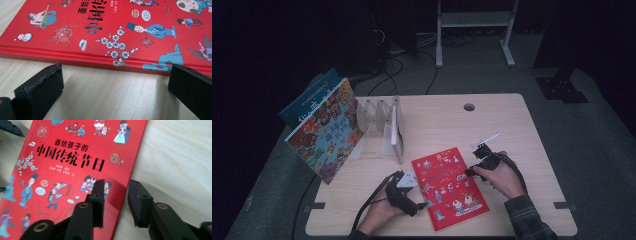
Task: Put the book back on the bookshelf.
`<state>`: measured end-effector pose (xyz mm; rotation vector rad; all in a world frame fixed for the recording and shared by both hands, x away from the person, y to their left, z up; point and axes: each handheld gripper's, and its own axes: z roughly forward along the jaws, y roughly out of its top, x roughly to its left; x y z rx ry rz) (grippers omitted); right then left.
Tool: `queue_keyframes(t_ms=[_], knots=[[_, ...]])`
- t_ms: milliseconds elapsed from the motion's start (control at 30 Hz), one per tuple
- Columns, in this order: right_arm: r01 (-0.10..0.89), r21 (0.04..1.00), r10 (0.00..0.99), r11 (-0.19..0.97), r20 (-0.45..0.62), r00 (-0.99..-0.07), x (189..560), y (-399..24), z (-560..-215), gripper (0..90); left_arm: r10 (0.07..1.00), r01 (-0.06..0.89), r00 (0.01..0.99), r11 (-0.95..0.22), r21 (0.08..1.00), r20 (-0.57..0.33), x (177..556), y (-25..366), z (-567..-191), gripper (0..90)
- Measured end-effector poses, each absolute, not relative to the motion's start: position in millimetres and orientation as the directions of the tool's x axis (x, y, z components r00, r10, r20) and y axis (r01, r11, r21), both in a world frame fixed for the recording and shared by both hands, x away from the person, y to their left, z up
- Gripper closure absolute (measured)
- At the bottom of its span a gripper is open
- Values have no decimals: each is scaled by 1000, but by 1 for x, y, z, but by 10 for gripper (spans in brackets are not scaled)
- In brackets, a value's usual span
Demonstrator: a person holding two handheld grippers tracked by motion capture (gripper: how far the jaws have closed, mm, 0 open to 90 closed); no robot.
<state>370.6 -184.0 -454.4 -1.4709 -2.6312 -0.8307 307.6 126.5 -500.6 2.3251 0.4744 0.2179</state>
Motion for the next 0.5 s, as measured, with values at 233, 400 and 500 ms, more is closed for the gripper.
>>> queue_keyframes(t_ms=[233,400,500], knots=[[839,338,799,426,295,-524,377,-183,-454,711,398,272,917,-657,703,17,308,126,-501,0],[867,283,803,410,339,-490,386,-184,-462,684,399,273,917,-657,703,16,308,126,-501,0],[870,277,792,407,367,-487,389,-184,-464,670,398,273,917,-657,703,16,308,126,-501,0]])
